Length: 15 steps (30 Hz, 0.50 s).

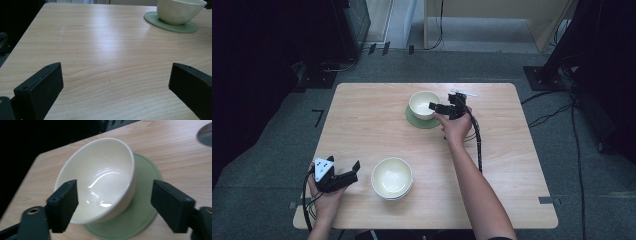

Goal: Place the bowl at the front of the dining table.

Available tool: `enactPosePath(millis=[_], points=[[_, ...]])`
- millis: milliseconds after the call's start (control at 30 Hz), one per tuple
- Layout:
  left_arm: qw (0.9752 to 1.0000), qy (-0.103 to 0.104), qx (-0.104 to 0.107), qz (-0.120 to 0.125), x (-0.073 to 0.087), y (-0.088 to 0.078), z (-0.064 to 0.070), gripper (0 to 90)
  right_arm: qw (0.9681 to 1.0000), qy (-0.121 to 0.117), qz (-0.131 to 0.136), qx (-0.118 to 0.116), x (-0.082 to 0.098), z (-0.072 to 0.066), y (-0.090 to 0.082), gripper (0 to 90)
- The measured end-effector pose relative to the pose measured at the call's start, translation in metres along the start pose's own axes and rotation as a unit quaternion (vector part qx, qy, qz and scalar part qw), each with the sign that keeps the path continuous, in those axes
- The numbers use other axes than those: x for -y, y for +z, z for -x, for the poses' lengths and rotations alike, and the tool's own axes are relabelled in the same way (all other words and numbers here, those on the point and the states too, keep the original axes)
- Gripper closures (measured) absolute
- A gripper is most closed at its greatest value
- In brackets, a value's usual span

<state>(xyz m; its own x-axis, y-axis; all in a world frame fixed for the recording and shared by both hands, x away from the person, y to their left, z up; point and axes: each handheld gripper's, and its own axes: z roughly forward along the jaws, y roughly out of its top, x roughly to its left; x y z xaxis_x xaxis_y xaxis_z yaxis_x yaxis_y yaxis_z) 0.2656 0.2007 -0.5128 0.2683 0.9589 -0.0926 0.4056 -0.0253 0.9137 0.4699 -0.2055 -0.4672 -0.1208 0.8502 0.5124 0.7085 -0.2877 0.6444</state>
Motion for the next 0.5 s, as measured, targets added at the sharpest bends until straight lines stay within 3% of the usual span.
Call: enactPosePath(millis=[100, 133, 300, 367, 500], points=[[1.0, 0.002, 0.0, 0.0, 0.0, 0.0, 0.0, 0.0, 0.9984, -0.024, 0.009, 0.05, 0.004, -0.002, -0.005, 8.4], [1.0, 0.002, 0.0, 0.0, 0.0, 0.0, 0.0, 0.0, 0.998, -0.025, 0.017, 0.056, 0.005, -0.001, -0.006, 3.4], [1.0, 0.003, 0.0, 0.0, 0.0, 0.0, 0.001, 0.0, 0.998, -0.033, 0.04, 0.037, 0.01, 0.004, -0.01, 0.1], [1.0, 0.003, 0.0, -0.002, 0.0, 0.0, 0.0, 0.0, 0.9965, -0.042, 0.041, 0.06, 0.013, 0.003, -0.013, 0.1], [1.0, 0.004, 0.0, -0.001, 0.0, 0.0, 0.001, 0.0, 0.9954, -0.05, 0.047, 0.067, 0.016, 0.004, -0.018, 0.1]])
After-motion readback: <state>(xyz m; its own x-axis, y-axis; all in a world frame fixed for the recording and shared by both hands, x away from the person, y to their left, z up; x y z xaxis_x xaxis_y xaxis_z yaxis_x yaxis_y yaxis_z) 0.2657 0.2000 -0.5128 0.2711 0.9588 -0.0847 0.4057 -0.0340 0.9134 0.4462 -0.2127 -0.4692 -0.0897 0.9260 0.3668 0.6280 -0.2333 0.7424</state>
